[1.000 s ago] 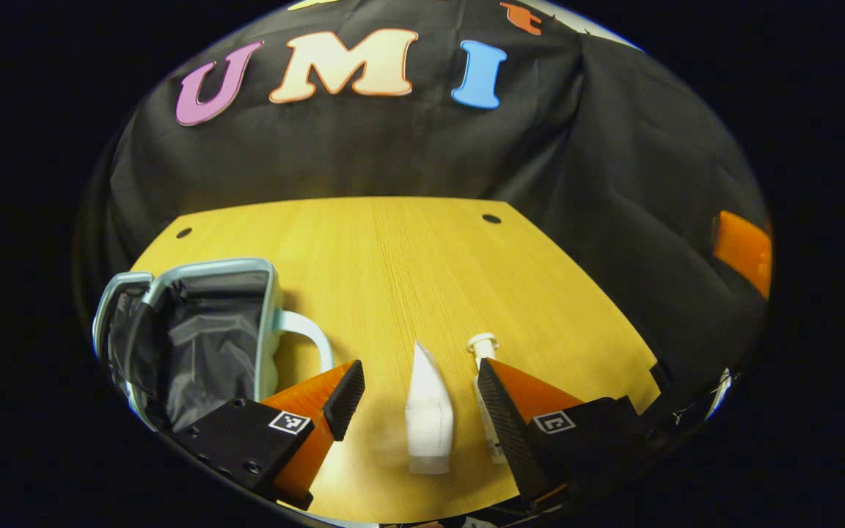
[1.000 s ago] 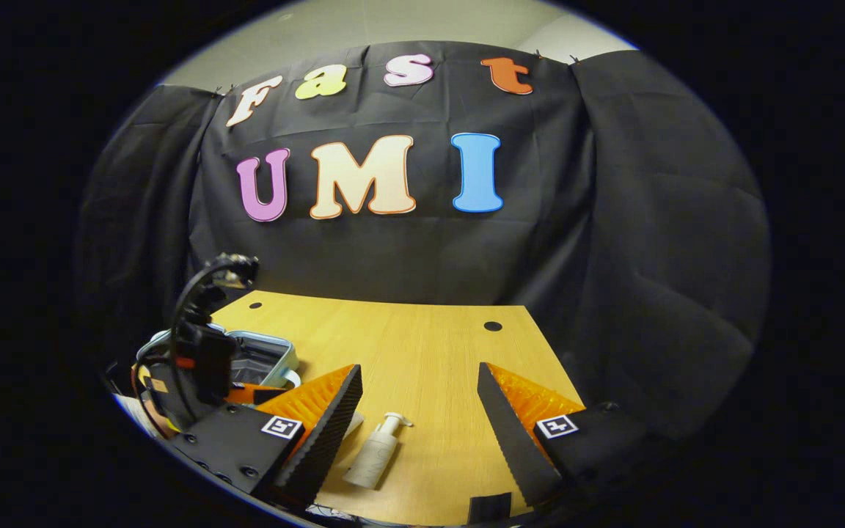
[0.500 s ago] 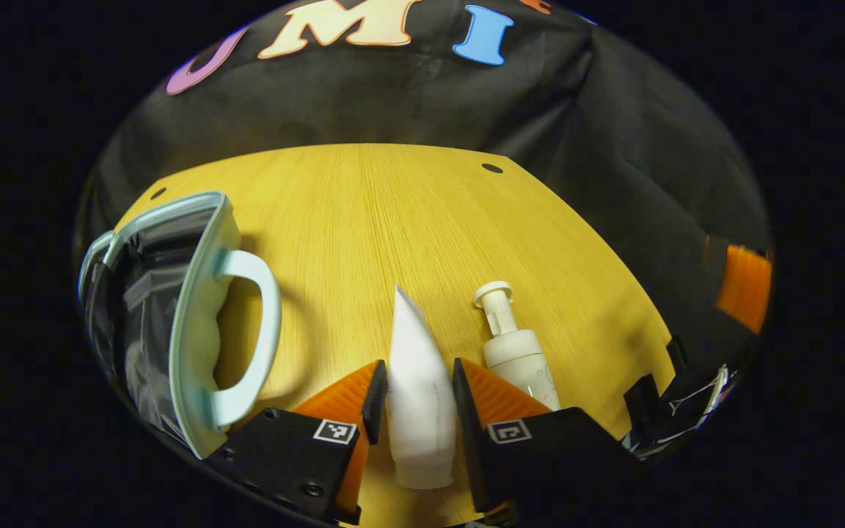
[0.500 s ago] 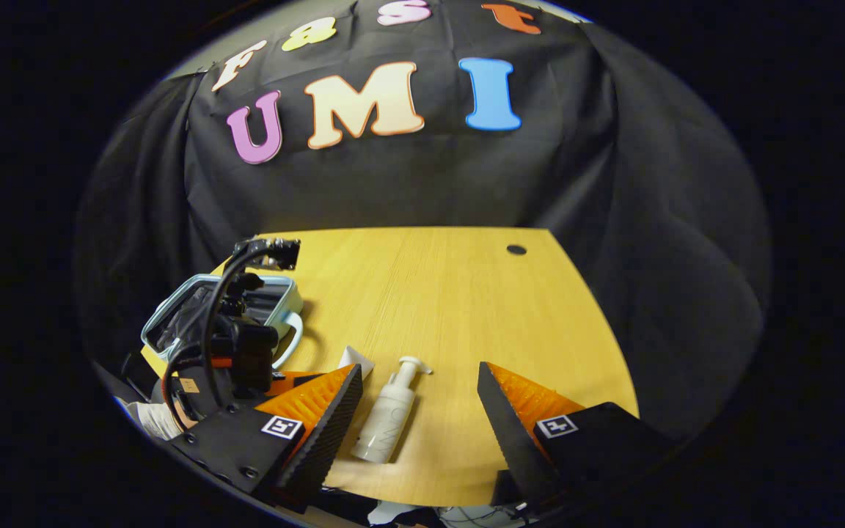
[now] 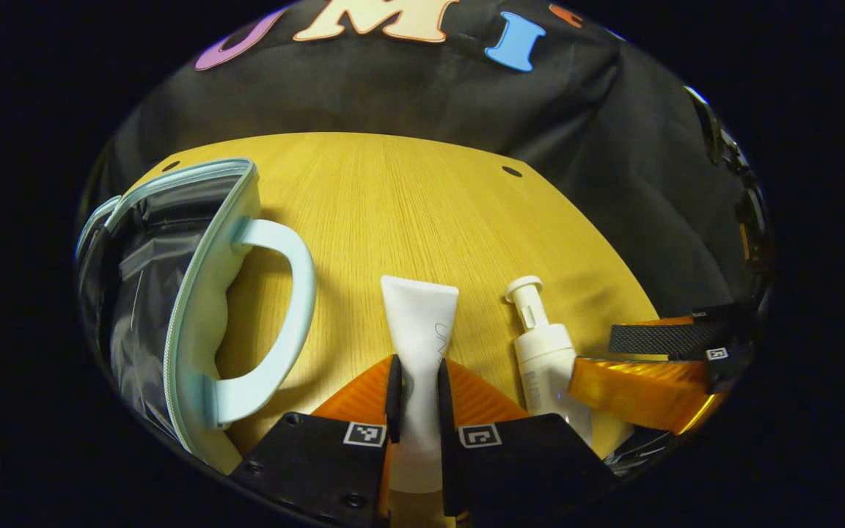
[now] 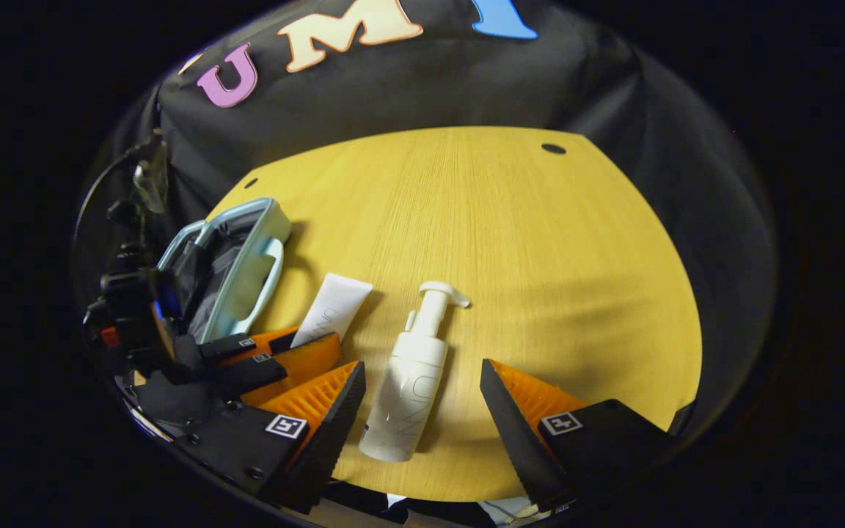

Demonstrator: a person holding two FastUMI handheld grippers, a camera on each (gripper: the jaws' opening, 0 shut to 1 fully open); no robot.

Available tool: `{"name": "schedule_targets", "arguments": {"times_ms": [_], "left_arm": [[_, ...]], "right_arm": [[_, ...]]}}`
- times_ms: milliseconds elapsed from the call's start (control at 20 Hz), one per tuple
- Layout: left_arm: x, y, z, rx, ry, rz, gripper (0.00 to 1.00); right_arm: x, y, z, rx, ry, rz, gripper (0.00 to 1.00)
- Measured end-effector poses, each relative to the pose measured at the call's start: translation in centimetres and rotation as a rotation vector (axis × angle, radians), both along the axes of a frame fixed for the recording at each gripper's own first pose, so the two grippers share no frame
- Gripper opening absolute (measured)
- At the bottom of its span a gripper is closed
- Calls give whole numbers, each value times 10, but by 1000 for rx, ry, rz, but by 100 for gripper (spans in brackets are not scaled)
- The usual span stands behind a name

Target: First open the suitcase, pack the skin care products into it, and then close the suitcase.

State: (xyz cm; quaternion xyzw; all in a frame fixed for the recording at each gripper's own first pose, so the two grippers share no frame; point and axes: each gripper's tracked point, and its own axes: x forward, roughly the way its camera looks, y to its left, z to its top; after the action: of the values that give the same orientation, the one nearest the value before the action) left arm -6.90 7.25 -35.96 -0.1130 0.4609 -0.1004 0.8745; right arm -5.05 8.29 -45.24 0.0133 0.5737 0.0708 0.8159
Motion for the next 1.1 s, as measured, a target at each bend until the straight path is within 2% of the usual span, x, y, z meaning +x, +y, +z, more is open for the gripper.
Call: {"name": "schedule_targets", "arguments": {"times_ms": [50, 200, 250, 350, 400, 550, 650, 750, 1100], "left_arm": [[-1, 0, -1, 8, -1, -10, 22], [-1, -1, 0, -11, -7, -6, 22], [0, -1, -1, -18, -8, -8, 22], [-1, -1, 0, -26, -10, -21, 22], [-2, -1, 0, -29, -10, -24, 22], [-6, -7, 12, -25, -15, -32, 21], [-8, -10, 9, -16, -6, -55, 15], [-7, -10, 7, -9, 15, -81, 8], [2, -26, 34, -48, -38, -142, 4]], "right_arm": [[-3, 2, -5, 1, 23, 6, 97], [-7, 7, -20, -15, 59, 23, 98], [-7, 9, -24, -20, 69, 25, 94], [-12, 11, -35, -31, 99, 30, 96], [-16, 8, -36, -45, 117, 31, 91], [-3, 7, -39, -41, 76, 11, 65], [-4, 6, -37, -44, 63, 1, 57], [-4, 6, -40, -37, 61, 0, 55], [-1, 6, -41, -29, 27, -10, 55]]}}
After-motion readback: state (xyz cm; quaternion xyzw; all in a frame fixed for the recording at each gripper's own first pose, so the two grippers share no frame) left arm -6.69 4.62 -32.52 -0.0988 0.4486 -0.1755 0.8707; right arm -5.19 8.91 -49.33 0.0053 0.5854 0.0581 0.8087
